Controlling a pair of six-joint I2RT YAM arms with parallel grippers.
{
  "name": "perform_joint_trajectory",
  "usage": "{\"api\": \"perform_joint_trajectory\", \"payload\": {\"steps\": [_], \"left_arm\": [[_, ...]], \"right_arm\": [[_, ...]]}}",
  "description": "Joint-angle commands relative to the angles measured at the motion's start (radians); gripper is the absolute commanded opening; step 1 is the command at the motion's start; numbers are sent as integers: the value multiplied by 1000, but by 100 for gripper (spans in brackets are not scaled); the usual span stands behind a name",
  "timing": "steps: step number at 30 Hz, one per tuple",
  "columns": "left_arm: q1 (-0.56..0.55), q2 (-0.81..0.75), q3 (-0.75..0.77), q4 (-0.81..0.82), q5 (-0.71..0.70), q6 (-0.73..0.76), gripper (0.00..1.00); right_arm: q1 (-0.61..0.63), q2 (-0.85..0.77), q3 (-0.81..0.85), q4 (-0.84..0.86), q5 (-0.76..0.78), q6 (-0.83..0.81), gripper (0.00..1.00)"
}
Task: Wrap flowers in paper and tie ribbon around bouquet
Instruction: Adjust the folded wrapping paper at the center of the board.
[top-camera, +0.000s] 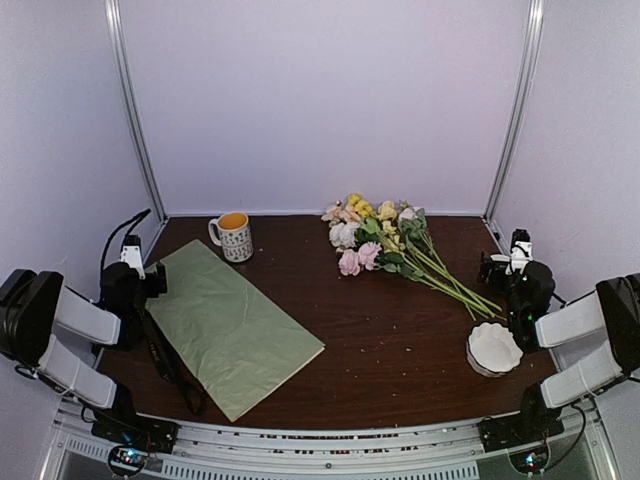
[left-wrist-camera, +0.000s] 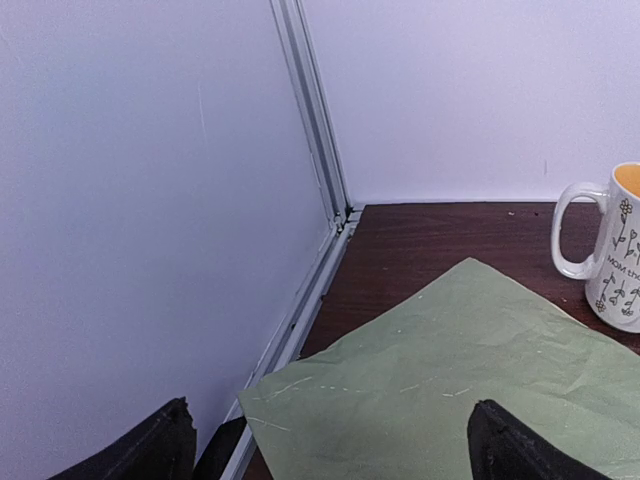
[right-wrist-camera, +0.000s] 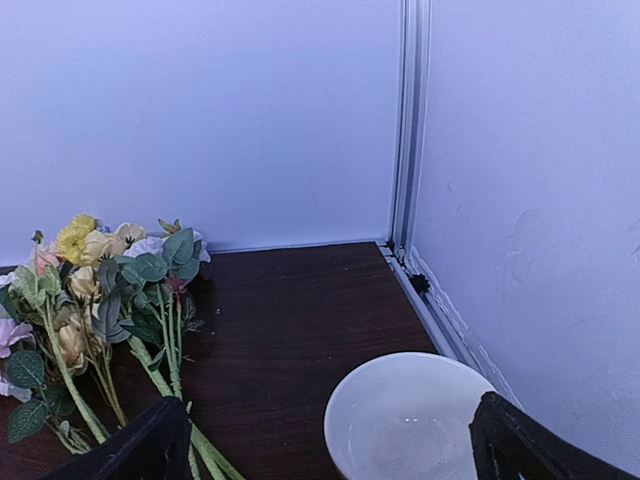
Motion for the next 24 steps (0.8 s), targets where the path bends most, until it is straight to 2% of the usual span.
{"api": "perform_joint_trajectory", "payload": {"steps": [1, 5, 7, 9, 13, 16, 17, 21, 24], "left_arm": [[1, 9, 20, 53, 27, 9, 98], [6, 6, 20, 48, 32, 6, 98], [9, -27, 68, 2, -17, -20, 98], [7, -61, 114, -109, -17, -8, 98], [-6, -106, 345, -545, -45, -14, 97], [-3, -103, 548, -883, -99, -175, 94], [0, -82, 622, -982, -80, -212, 93], [15, 109, 911, -1341, 69, -282, 93], [63, 248, 1030, -1479, 206, -377, 90]], "right_arm": [[-6, 7, 23, 14, -30, -16, 100], [-6, 6, 23, 14, -30, -16, 100], [-6, 7, 25, 12, -30, -13, 100], [-6, 7, 25, 9, -29, -12, 100], [-6, -23, 39, -22, -9, -5, 100], [-6, -145, 108, -236, 30, 6, 100], [-6, -190, 144, -363, 40, 27, 100], [1, -279, 306, -720, -29, 87, 100], [50, -283, 409, -926, -32, 116, 100]]}}
